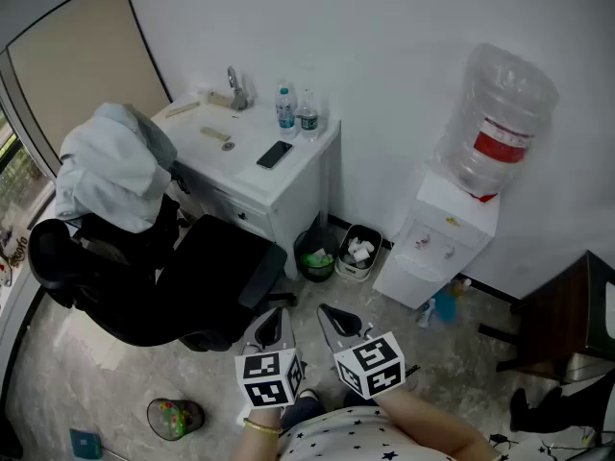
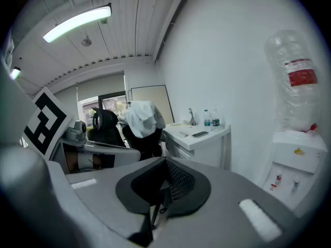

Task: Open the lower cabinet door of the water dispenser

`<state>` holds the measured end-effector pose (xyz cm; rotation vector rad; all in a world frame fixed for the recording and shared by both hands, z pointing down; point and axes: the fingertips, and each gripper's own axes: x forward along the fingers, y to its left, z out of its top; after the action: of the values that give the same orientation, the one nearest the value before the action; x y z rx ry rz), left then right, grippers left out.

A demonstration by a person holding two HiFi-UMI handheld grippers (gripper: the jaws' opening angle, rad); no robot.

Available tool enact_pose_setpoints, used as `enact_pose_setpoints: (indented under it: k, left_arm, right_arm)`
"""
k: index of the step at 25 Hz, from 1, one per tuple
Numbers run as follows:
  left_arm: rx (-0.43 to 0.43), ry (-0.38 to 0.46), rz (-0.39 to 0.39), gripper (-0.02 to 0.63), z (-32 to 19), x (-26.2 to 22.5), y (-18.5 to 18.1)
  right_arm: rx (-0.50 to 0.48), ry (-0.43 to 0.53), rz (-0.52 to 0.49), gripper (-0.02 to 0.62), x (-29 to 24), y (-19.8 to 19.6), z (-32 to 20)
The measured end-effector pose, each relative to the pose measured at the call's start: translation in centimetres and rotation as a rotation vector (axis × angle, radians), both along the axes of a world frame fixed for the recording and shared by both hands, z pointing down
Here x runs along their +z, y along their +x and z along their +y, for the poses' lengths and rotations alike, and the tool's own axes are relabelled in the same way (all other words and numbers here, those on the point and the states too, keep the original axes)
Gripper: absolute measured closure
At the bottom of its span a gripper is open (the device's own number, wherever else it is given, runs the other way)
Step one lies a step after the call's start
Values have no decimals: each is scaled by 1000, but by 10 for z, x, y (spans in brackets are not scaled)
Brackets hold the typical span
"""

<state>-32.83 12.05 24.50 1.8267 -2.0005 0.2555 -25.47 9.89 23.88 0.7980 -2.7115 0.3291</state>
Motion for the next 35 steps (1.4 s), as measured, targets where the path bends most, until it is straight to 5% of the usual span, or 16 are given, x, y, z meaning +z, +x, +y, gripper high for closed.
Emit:
enact_pose_setpoints:
  k: [7,23,35]
  left_arm:
    - [127,-25,5,600,-32,11,59]
    - [494,-135,15,600,-88,55,272]
    - [596,-325,3,600,-112,141,324]
  right_arm:
    - [140,-16,12,600,8,67,-27]
    - [559,-134,47,600,53,301,-56]
    - [647,-294,74,600,131,349,-89]
